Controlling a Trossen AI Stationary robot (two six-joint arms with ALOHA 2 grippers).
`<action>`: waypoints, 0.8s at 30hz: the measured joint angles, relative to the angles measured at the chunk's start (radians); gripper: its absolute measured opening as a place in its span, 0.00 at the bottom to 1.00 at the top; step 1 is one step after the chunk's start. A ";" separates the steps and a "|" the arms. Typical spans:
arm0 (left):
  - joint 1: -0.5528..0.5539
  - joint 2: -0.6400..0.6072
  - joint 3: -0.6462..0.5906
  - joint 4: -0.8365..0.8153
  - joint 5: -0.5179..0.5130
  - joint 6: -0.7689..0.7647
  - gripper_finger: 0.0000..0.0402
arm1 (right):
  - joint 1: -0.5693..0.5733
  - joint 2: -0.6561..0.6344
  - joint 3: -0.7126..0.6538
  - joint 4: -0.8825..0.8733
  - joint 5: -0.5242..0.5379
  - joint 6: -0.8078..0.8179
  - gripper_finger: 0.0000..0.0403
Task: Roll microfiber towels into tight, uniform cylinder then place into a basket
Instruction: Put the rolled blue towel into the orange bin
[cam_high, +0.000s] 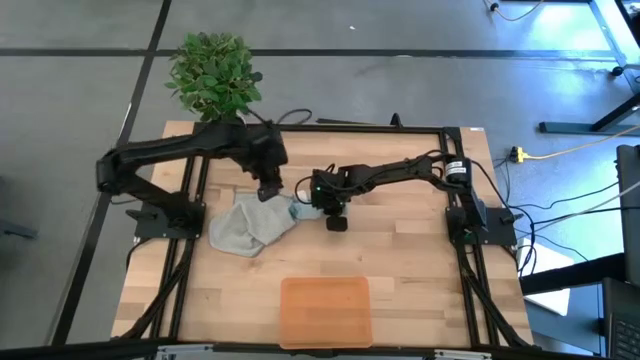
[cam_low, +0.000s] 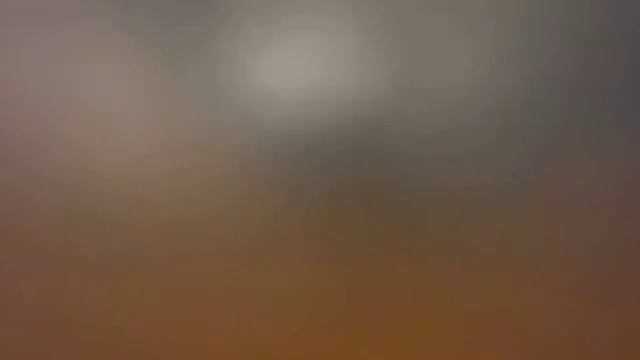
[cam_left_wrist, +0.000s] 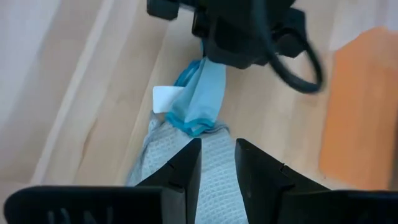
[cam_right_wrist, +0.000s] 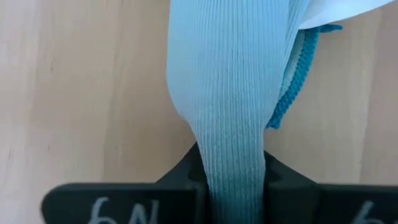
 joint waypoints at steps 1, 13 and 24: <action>0.000 -0.021 0.000 0.001 0.000 0.000 0.22 | 0.001 -0.006 -0.002 -0.015 0.002 0.000 0.11; -0.007 -0.208 0.002 -0.029 -0.079 -0.027 0.22 | 0.001 -0.115 0.003 -0.081 0.070 0.049 0.11; -0.056 -0.250 0.001 -0.067 -0.103 -0.027 0.22 | 0.043 -0.235 0.033 -0.214 0.149 0.138 0.11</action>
